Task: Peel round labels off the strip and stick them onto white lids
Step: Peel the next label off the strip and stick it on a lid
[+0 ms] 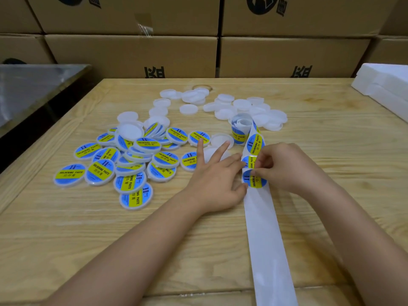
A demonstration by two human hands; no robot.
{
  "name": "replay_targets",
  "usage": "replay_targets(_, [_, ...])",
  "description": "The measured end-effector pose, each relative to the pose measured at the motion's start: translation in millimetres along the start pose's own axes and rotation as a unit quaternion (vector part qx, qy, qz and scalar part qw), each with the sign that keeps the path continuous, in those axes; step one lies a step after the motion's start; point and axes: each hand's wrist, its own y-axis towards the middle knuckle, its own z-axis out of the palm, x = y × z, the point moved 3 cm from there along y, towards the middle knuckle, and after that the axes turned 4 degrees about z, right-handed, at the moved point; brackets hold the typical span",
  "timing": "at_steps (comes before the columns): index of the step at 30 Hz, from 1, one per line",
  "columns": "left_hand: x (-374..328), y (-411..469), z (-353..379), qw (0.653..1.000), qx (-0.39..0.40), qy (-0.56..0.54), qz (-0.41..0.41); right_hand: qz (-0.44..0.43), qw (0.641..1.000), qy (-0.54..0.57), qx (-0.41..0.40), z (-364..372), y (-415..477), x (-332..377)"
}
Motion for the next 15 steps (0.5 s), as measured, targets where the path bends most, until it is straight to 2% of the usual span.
replay_targets(3, [0.8, -0.3, 1.1, 1.0, 0.011, 0.01, 0.001, 0.02, 0.996, 0.055, 0.061, -8.3, -0.5, -7.5])
replay_targets(7, [1.3, 0.1, 4.0, 0.999, 0.033, 0.012, 0.001, 0.034, 0.966, 0.19, 0.171, -20.7, -1.6, -25.6])
replay_targets(9, [1.9, 0.8, 4.7, 0.999, 0.043, 0.011, 0.001, 0.029, 0.955, 0.234, 0.181, -25.4, -1.0, -32.4])
replay_targets(11, [2.5, 1.5, 5.6, 0.999, 0.048, 0.008, 0.005, 0.016, 0.94, 0.307, 0.147, -29.2, 0.5, -32.8])
replay_targets(13, [3.3, 1.8, 6.5, 0.999, 0.05, 0.0, 0.013, 0.007, 0.89, 0.442, 0.114, -26.7, 4.3, -28.2])
replay_targets(15, [3.5, 2.3, 7.3, 0.999, 0.044, -0.017, 0.023, 0.004, 0.815, 0.573, 0.079, -12.6, 9.1, -17.6])
